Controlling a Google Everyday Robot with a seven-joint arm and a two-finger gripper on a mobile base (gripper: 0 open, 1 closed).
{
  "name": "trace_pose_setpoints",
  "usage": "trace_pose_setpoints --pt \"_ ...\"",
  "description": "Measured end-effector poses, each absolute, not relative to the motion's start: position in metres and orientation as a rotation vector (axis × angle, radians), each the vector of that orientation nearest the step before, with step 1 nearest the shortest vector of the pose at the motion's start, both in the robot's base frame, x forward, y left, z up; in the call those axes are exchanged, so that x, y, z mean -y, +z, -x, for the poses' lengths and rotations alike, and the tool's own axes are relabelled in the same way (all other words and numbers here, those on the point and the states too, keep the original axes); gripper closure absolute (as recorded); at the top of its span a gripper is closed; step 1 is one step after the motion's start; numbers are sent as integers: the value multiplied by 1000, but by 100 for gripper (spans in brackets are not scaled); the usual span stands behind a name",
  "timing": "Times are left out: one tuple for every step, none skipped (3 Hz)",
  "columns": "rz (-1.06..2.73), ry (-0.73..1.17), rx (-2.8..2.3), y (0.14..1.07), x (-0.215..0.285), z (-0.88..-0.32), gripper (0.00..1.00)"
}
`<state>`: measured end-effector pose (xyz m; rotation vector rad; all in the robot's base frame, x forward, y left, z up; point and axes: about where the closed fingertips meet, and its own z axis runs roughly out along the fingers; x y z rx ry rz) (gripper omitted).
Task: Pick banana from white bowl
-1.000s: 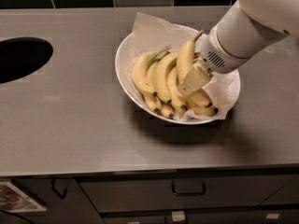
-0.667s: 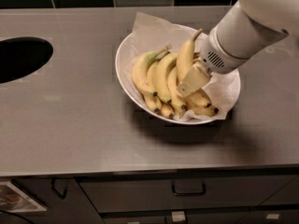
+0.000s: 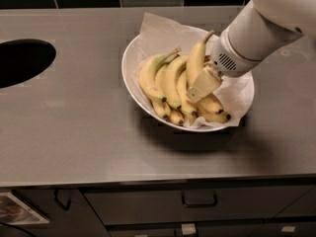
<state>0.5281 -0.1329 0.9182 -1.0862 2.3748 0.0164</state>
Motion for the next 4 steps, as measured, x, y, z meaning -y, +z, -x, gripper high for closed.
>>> trace_pose_setpoints --pt "1104 46 -2389 913 131 -531 46" --pt "1104 46 -2389 913 131 -531 69" --pt "1104 46 -2389 913 131 -531 92" --pt "1102 44 -2385 915 131 -530 100"
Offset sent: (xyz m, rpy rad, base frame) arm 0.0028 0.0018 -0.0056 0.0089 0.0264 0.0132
